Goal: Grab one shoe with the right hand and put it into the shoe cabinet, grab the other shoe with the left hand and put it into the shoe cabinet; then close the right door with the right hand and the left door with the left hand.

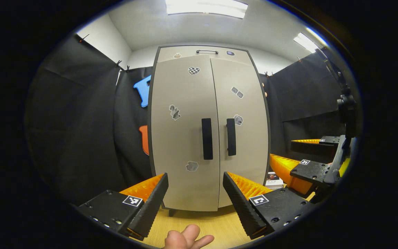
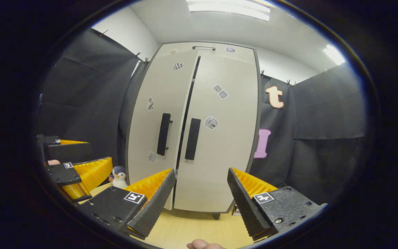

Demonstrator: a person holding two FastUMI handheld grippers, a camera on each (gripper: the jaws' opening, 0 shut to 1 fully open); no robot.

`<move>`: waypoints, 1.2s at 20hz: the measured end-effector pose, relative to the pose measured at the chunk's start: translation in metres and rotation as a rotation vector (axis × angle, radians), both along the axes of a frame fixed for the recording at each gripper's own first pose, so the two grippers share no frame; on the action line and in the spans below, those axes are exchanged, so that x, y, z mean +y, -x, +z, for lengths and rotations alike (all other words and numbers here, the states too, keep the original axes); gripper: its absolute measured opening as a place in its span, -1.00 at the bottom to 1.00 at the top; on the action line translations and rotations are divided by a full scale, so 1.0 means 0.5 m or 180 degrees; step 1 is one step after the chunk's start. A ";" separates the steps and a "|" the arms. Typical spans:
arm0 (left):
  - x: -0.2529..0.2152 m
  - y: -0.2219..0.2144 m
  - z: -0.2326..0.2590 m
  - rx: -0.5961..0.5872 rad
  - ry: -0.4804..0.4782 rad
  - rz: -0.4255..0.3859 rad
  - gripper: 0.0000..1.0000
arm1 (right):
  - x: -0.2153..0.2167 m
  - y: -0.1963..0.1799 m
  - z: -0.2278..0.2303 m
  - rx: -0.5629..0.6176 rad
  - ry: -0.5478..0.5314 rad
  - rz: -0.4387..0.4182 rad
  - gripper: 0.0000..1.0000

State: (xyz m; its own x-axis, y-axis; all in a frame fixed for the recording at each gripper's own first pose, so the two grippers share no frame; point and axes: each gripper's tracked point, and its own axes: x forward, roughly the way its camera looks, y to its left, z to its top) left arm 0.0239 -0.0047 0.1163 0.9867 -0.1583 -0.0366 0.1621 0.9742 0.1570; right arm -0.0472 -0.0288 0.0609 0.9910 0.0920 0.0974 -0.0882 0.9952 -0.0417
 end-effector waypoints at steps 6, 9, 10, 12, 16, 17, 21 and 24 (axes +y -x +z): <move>0.013 0.002 -0.003 0.0047 -0.0011 0.0050 0.92 | 0.004 0.009 -0.005 0.0014 -0.0002 0.0015 0.99; 0.017 0.004 -0.001 0.0070 0.0002 0.0104 0.92 | 0.005 0.012 -0.009 0.0041 -0.0018 0.0033 0.99; 0.016 0.005 -0.003 0.0085 0.0005 0.0108 0.92 | 0.004 0.012 -0.011 0.0045 -0.0011 0.0039 0.98; 0.017 0.004 -0.010 0.0144 -0.0008 0.0127 0.92 | 0.002 0.013 -0.010 0.0045 0.0003 0.0025 0.98; 0.020 -0.003 -0.007 0.0158 0.0006 0.0159 0.92 | 0.005 0.013 -0.019 0.0121 -0.0055 0.0038 0.99; 0.023 -0.003 -0.007 0.0147 0.0013 0.0182 0.92 | 0.007 0.014 -0.020 0.0139 -0.0072 0.0053 0.98; 0.019 -0.005 -0.014 0.0177 0.0055 0.0162 0.92 | 0.018 0.018 -0.011 0.0126 -0.0099 0.0081 0.98; 0.018 -0.004 -0.018 0.0195 0.0110 0.0160 0.92 | 0.022 0.017 -0.013 0.0143 -0.0117 0.0089 0.98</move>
